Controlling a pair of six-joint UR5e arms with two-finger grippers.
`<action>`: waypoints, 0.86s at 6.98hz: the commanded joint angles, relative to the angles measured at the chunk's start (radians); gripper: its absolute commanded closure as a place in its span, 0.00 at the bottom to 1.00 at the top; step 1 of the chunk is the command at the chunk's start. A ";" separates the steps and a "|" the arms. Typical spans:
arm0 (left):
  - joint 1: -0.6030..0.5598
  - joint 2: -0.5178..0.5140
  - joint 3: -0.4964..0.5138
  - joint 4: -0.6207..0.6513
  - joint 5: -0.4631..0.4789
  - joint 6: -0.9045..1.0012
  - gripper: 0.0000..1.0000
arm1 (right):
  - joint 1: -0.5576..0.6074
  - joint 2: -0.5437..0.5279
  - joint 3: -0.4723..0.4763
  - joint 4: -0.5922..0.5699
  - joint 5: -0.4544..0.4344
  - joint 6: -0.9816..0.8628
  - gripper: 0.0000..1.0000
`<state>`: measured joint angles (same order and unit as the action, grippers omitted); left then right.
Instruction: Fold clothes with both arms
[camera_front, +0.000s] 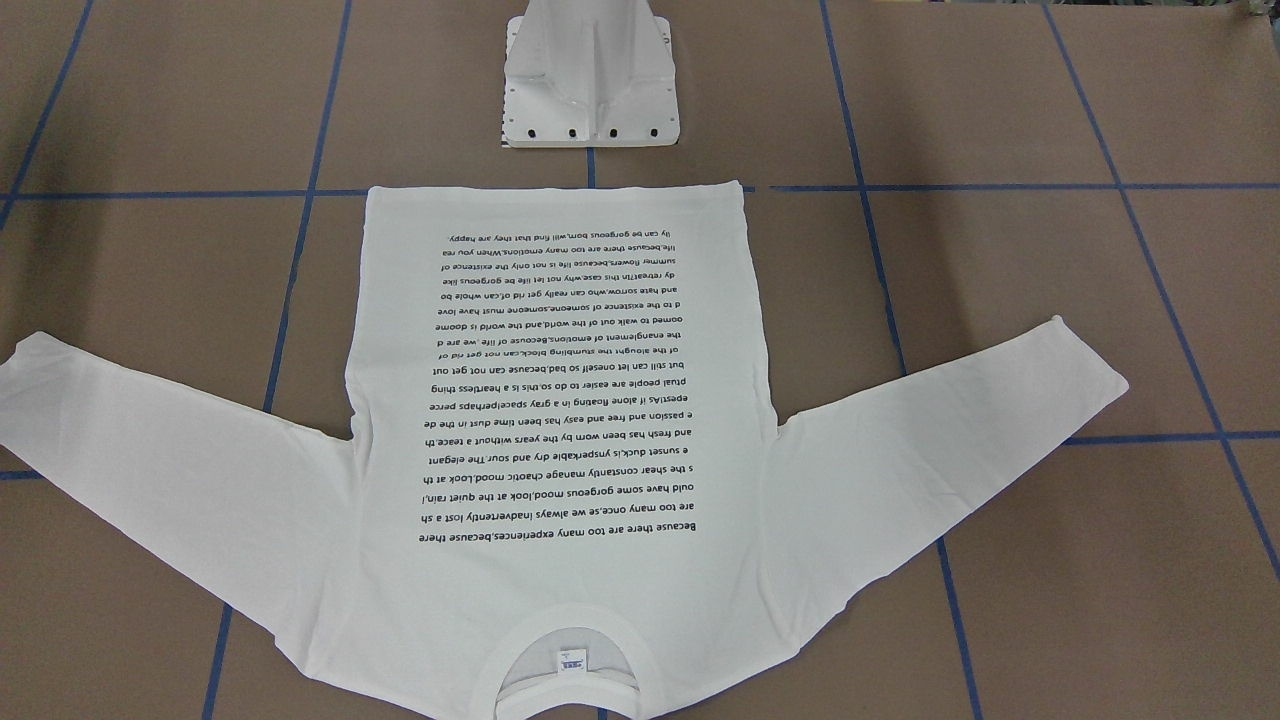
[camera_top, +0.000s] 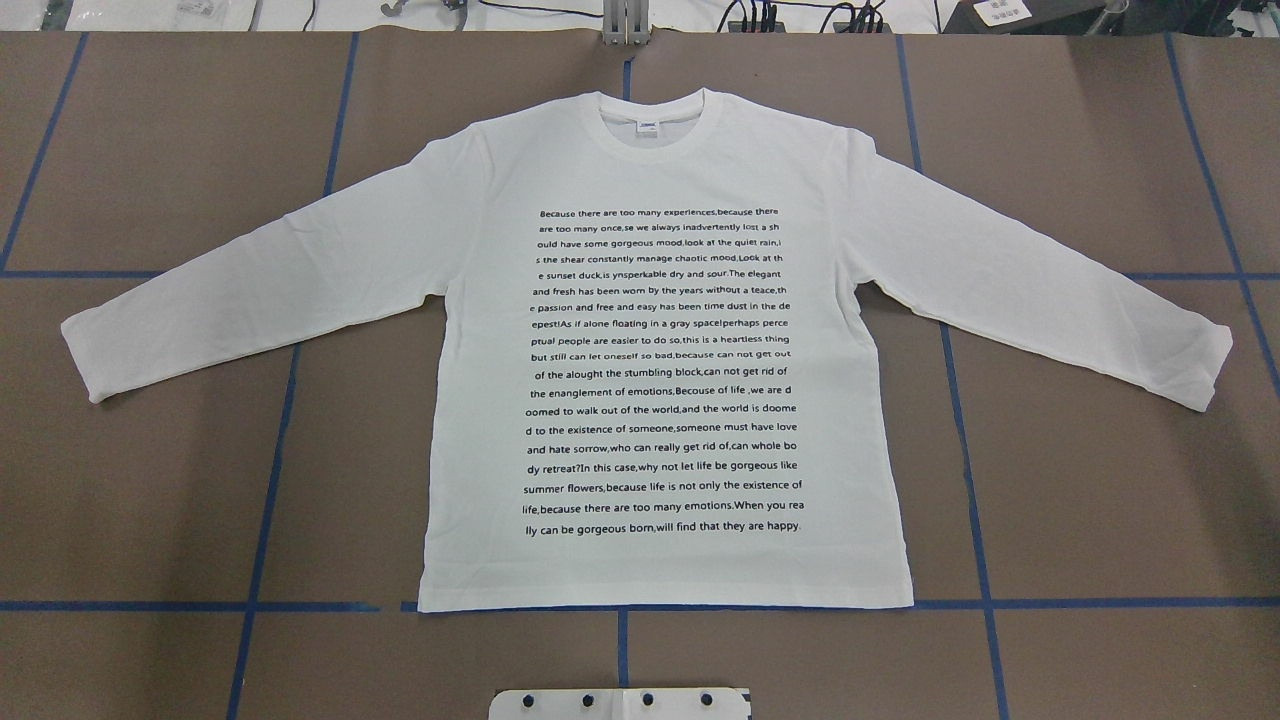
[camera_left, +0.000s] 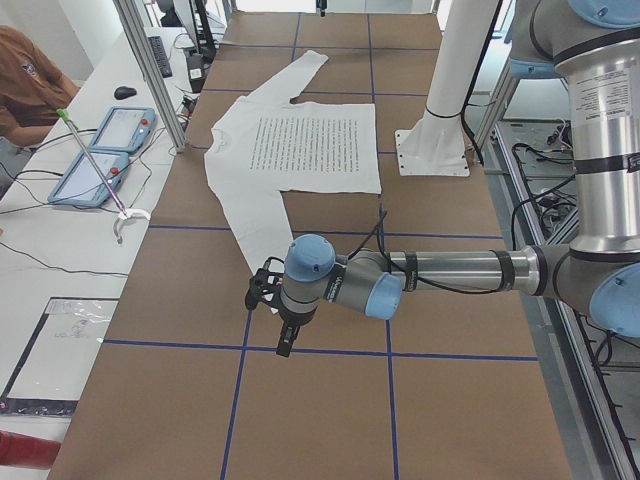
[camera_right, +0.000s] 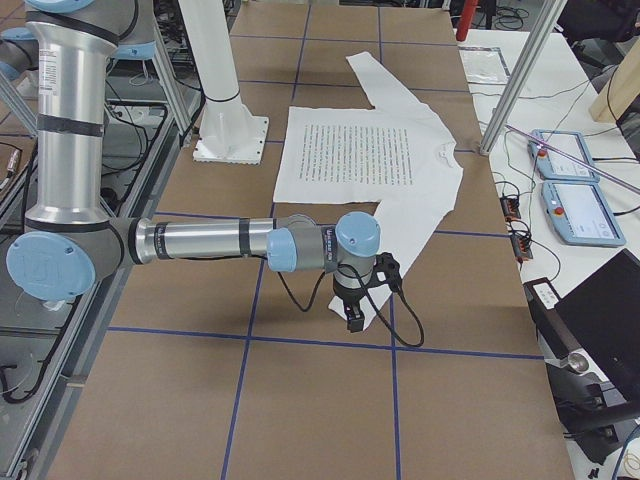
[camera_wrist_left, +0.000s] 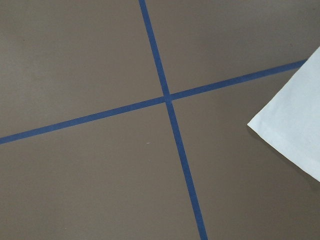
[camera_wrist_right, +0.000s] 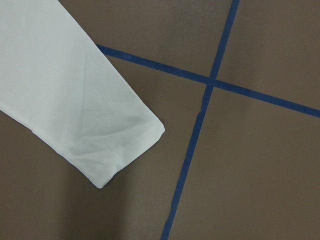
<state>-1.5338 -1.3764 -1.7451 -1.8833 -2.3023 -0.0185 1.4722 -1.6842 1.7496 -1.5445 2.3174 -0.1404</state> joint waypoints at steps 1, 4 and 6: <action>-0.002 0.005 -0.054 0.044 -0.008 -0.003 0.00 | -0.001 -0.009 0.024 0.001 0.005 0.001 0.00; -0.002 0.005 -0.068 0.033 -0.023 -0.005 0.00 | -0.001 -0.025 0.025 0.020 0.007 0.005 0.00; 0.000 0.006 -0.076 0.029 -0.142 -0.001 0.00 | -0.001 -0.081 0.005 0.157 0.010 0.010 0.00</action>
<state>-1.5345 -1.3721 -1.8162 -1.8510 -2.3621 -0.0211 1.4711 -1.7349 1.7661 -1.4594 2.3252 -0.1334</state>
